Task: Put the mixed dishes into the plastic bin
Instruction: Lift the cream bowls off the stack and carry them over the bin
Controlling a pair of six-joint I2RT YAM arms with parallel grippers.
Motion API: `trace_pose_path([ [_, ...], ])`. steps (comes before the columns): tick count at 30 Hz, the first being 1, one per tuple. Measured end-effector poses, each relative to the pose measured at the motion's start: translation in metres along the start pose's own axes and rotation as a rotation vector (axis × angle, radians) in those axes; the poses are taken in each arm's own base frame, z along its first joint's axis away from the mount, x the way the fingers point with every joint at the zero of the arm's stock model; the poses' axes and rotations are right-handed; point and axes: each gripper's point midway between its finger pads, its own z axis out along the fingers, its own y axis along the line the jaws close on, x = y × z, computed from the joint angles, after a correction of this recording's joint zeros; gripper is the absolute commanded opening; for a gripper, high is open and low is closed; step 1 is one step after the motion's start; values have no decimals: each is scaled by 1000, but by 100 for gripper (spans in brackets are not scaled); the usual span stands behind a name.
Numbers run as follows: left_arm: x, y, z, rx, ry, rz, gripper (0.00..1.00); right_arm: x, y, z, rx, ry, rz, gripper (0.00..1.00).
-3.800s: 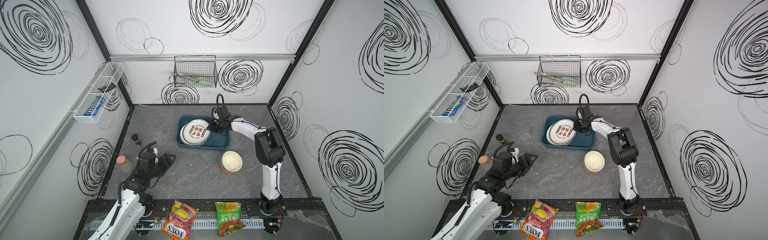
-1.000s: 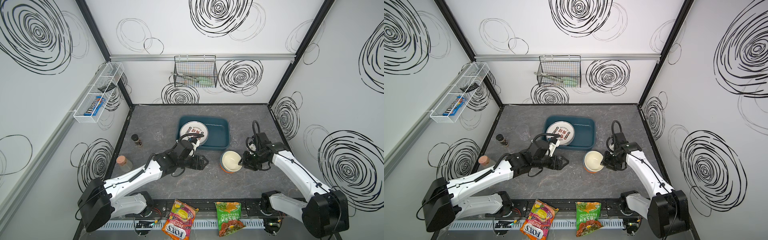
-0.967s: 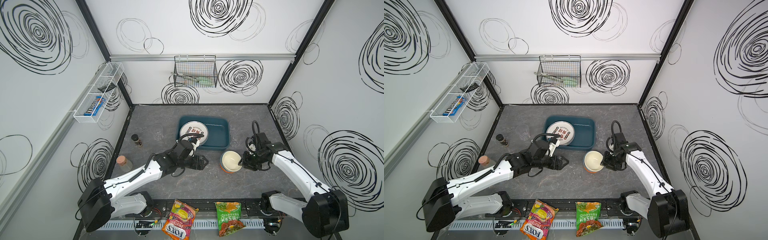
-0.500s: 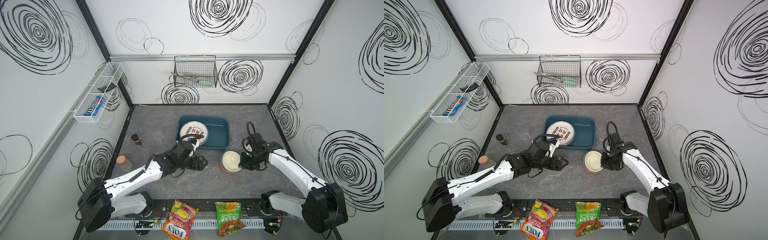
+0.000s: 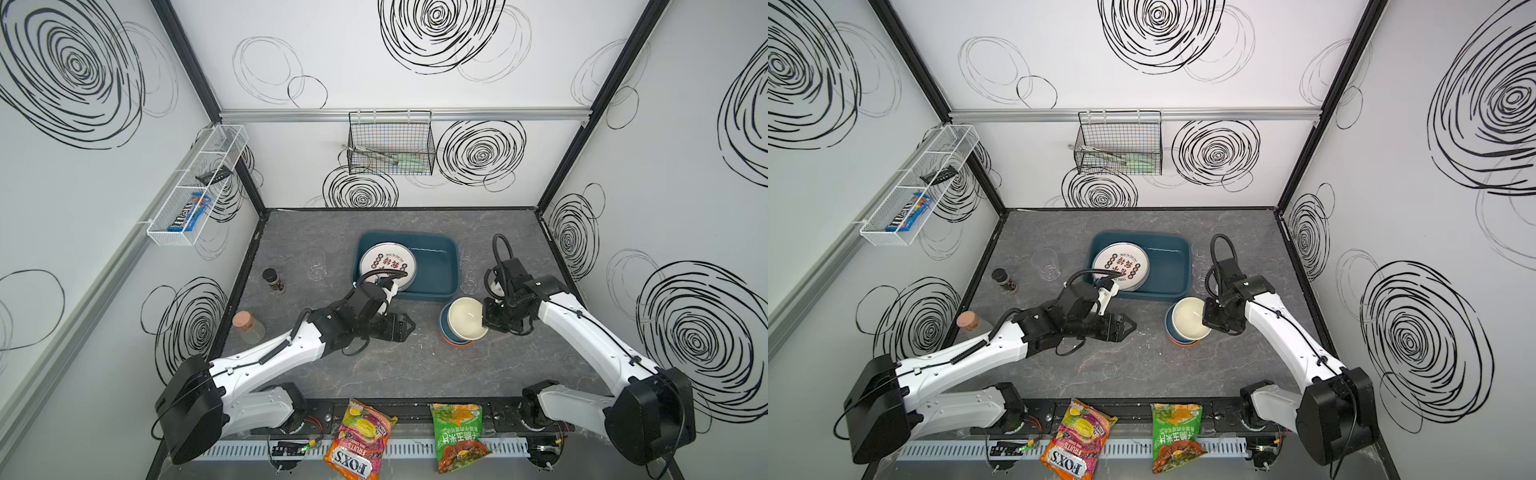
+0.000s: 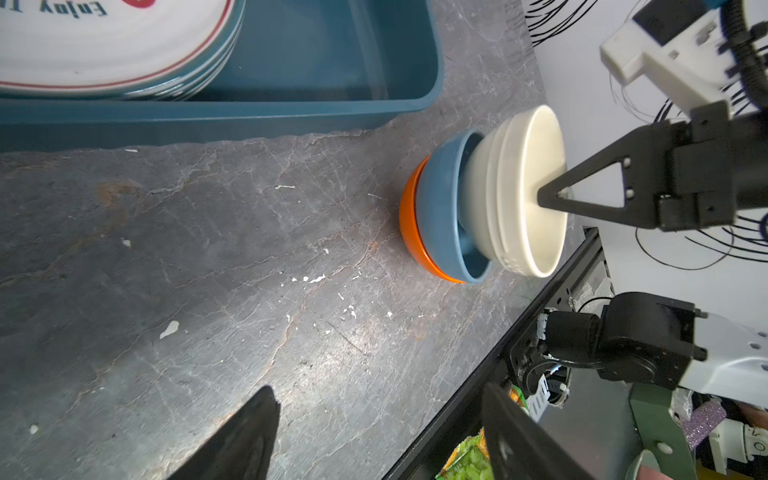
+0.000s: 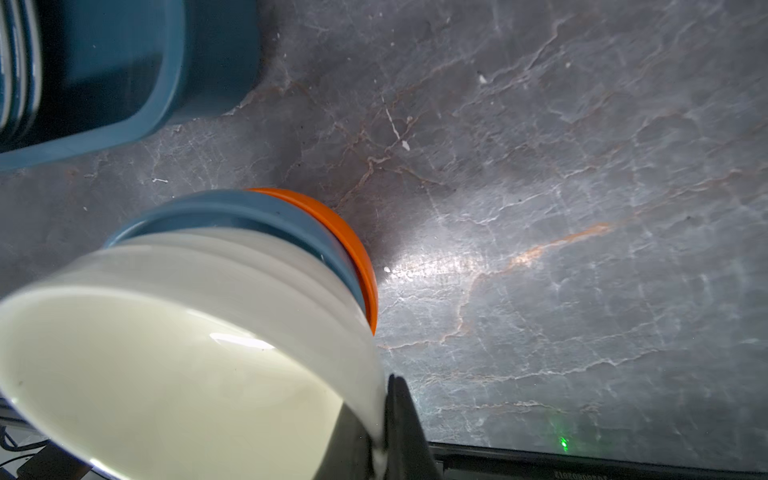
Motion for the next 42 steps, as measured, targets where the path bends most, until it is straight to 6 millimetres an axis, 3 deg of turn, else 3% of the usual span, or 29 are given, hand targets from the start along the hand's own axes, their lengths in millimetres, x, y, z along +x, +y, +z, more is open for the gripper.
trace_pose_path([
  [10, -7, -3, -8, 2, -42, 7, 82, -30, 21, -38, -11, -67, -57, 0],
  [16, -12, -1, -14, -6, -69, 1, 83, -58, 39, -45, -19, -89, -83, 0],
  [29, -36, 27, -43, -29, -192, -87, 85, -121, 73, -14, -22, -76, -91, 0],
  [42, -30, 45, -51, -33, -207, -144, 85, -200, 103, 18, -19, -112, -77, 0],
])
